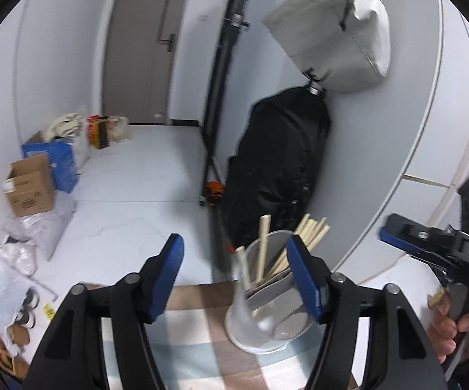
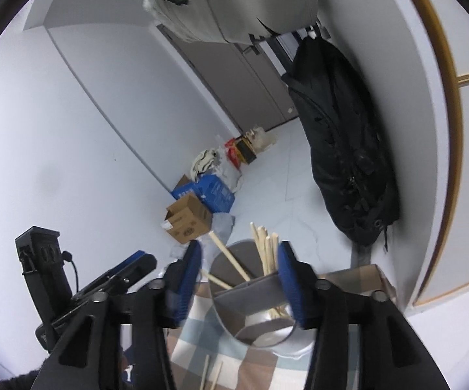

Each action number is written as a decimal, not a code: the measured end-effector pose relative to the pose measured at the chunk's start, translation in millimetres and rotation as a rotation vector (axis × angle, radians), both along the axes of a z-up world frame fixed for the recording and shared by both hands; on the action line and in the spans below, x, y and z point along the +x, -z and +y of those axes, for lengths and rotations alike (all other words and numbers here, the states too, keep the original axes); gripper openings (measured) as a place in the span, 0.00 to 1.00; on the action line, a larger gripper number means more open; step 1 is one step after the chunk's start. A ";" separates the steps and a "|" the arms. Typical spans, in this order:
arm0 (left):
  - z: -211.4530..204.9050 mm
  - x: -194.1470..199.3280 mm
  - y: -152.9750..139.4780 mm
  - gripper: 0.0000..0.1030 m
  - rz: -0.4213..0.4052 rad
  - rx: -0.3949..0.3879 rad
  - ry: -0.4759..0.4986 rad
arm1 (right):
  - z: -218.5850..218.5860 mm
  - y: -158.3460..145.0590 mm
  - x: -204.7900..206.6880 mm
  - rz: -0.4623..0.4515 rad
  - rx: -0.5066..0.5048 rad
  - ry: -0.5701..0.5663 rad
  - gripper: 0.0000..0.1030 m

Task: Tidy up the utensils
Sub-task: 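Move both open grippers back down to the sticks on the blanket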

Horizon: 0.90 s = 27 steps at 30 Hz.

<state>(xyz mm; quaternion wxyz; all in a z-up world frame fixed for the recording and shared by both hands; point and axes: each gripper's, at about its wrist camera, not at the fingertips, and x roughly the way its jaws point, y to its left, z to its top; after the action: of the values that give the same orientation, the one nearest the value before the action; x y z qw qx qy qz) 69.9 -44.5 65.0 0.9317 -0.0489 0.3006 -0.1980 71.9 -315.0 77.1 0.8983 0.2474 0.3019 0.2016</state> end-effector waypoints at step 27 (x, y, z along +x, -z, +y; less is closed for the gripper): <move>87.2 -63.0 93.4 0.82 0.123 0.083 -0.319 | 157.3 115.3 -40.2 0.272 -0.221 -0.292 0.72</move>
<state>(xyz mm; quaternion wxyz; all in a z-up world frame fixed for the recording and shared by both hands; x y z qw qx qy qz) 6.9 42.7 -28.5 0.9323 -0.0695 0.3534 -0.0316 31.7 -157.6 -38.2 0.8322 0.1261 0.4733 0.2600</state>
